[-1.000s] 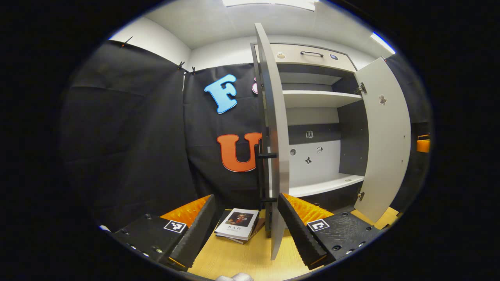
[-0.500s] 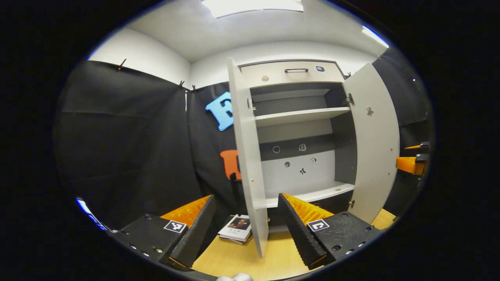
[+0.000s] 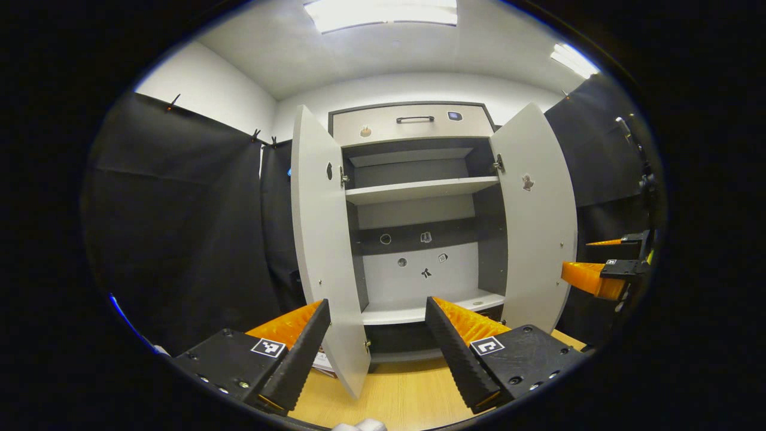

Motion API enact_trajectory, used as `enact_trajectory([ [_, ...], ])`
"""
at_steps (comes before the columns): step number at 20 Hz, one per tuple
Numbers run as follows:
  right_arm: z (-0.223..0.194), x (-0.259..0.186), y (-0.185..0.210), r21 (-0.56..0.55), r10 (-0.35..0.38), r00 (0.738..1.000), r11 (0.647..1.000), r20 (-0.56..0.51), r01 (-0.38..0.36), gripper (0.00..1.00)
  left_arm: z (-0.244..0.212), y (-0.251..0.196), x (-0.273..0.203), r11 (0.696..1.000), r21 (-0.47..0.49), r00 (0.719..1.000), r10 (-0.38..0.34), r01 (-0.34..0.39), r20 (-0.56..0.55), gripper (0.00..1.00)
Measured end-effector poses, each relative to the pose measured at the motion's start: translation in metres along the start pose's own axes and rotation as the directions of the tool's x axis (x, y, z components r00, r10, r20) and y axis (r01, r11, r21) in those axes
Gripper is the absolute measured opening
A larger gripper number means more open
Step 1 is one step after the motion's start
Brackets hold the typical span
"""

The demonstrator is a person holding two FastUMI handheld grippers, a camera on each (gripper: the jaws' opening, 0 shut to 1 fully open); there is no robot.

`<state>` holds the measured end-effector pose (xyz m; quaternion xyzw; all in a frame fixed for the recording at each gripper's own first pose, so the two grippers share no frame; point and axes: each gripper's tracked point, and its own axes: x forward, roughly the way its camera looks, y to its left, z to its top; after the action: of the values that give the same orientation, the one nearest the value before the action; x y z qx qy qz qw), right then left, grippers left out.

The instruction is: Open the right door of the double-door shoe cabinet with the right hand, and open the left door with the left hand.

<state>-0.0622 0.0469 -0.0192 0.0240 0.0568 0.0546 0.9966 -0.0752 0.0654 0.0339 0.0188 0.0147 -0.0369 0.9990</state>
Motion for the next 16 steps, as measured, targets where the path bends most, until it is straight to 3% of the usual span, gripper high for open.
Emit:
enact_trajectory([
  [16,0.0061,-0.0059,-0.0043,-0.026,-0.003,1.0,1.0,0.004,0.003,1.0,-0.0008,-0.0024,0.0088,1.0,-0.028,1.0,-0.004,0.004,0.007,0.96],
])
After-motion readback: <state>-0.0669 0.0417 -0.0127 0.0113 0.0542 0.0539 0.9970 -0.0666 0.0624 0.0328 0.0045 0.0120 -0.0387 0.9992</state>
